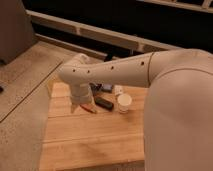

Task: Move the arm in a circular motion

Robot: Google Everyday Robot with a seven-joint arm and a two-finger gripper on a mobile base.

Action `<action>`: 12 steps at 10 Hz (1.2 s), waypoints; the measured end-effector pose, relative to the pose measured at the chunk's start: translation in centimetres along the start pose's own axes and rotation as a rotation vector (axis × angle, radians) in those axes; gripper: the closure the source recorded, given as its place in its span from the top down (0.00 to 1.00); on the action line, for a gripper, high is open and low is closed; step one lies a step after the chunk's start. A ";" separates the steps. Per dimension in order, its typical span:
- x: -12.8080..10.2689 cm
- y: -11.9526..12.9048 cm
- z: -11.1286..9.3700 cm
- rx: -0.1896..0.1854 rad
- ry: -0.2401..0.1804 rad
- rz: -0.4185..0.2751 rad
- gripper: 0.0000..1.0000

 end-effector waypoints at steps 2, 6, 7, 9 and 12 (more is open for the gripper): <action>0.0 0.0 0.0 0.000 0.000 0.000 0.65; -2.2 -2.1 -1.0 0.029 -0.038 0.021 0.65; -5.4 -5.6 -2.8 0.079 -0.092 0.052 0.65; -10.2 -12.5 -6.4 0.182 -0.172 0.108 0.65; -15.9 -18.0 -9.5 0.240 -0.248 0.082 0.65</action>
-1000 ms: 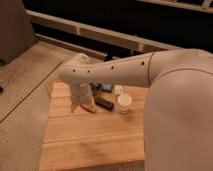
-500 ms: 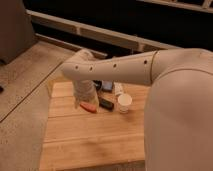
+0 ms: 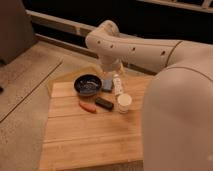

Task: Move the arm in a circular motion

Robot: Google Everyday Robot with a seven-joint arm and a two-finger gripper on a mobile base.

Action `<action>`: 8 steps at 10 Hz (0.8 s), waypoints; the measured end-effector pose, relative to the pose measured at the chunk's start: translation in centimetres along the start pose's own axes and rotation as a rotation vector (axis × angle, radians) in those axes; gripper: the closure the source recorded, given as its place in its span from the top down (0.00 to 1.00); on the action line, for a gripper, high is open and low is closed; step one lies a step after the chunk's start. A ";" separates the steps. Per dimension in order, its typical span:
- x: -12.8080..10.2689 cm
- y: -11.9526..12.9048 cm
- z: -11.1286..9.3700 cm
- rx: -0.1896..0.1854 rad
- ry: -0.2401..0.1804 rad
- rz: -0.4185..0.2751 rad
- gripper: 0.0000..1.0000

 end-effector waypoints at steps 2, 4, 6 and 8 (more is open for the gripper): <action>-3.0 -0.3 -0.3 -0.013 -0.034 -0.091 0.65; -5.0 1.6 -0.8 -0.024 -0.038 -0.213 0.65; -5.4 5.9 -1.6 -0.033 -0.023 -0.361 0.65; -4.4 10.6 -2.7 -0.038 -0.020 -0.468 0.65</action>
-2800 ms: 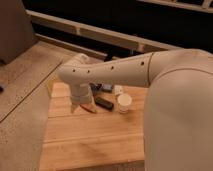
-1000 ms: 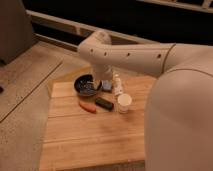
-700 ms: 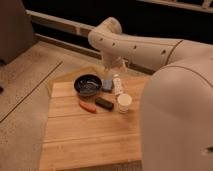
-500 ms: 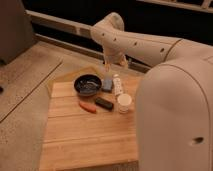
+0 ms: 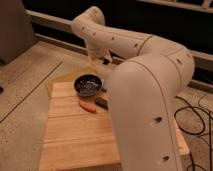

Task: Move the arm in a circular motion

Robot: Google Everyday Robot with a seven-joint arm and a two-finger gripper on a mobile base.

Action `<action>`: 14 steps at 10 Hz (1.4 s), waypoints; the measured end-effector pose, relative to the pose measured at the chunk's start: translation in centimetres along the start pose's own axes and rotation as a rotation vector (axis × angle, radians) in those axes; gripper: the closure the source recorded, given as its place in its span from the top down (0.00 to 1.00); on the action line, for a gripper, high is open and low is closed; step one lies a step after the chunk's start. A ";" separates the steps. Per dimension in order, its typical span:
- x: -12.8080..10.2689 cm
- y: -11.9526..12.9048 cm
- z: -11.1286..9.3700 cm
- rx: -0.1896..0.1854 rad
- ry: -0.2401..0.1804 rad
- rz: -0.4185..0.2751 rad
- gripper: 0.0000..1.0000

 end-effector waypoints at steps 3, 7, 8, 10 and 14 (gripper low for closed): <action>0.9 9.7 -1.0 -0.025 0.014 -0.133 0.65; 5.9 17.5 -0.4 -0.091 0.024 -0.148 0.65; 6.8 17.8 -0.4 -0.097 0.016 -0.129 0.65; 8.8 16.3 -0.6 -0.091 -0.012 -0.049 0.65; 12.5 6.9 -1.4 -0.074 -0.057 0.212 0.65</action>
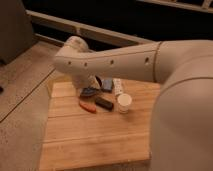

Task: Move the arm in a circular motion

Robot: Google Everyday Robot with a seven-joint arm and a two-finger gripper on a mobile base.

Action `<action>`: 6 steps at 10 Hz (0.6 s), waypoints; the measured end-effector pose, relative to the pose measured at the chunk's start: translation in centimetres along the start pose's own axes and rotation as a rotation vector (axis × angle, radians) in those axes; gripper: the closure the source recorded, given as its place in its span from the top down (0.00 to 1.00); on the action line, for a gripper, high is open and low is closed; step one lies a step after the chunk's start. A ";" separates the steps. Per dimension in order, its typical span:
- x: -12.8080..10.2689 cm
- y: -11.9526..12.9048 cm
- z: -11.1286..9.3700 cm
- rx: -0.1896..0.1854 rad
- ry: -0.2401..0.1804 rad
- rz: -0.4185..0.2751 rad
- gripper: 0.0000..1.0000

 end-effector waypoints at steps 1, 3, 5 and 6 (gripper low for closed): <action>-0.2 -2.9 -0.3 -0.003 -0.004 0.072 0.65; -2.1 -9.3 -1.4 -0.010 -0.021 0.201 0.65; -4.9 -12.6 -2.7 -0.028 -0.046 0.250 0.65; -6.1 -13.1 -3.1 -0.033 -0.052 0.248 0.65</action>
